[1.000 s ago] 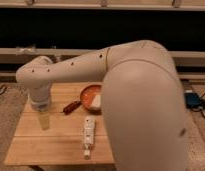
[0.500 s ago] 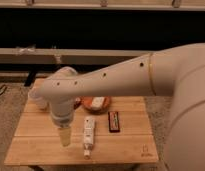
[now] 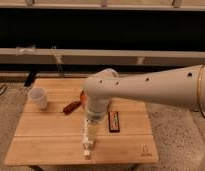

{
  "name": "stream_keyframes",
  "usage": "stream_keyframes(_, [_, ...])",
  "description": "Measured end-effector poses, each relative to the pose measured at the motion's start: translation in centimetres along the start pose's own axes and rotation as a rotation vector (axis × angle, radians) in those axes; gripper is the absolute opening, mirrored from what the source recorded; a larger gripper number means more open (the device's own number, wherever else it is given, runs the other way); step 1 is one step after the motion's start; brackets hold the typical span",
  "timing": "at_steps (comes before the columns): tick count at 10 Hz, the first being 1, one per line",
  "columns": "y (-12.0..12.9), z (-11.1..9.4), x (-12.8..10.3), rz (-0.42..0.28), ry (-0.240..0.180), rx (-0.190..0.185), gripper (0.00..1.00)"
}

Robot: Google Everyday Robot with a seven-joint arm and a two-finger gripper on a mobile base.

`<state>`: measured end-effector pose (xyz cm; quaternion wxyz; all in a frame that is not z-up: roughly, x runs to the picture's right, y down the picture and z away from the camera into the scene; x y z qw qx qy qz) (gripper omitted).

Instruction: Move the arm in a circular motion

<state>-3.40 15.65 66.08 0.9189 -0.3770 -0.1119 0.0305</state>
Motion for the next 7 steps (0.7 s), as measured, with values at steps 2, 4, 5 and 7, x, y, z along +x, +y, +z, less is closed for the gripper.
stream_keyframes(2, [-2.5,-0.3,2.9,0.09,-0.02,0.035,0.75])
stream_keyframes(4, [-5.3,-0.5,5.8,0.174,-0.033,0.072,0.75])
stream_keyframes(5, [-6.1,-0.5,6.4,0.2,-0.038,0.085,0.75])
stream_keyframes(7, [-6.7,-0.5,7.2,0.222,-0.043,0.092,0.75])
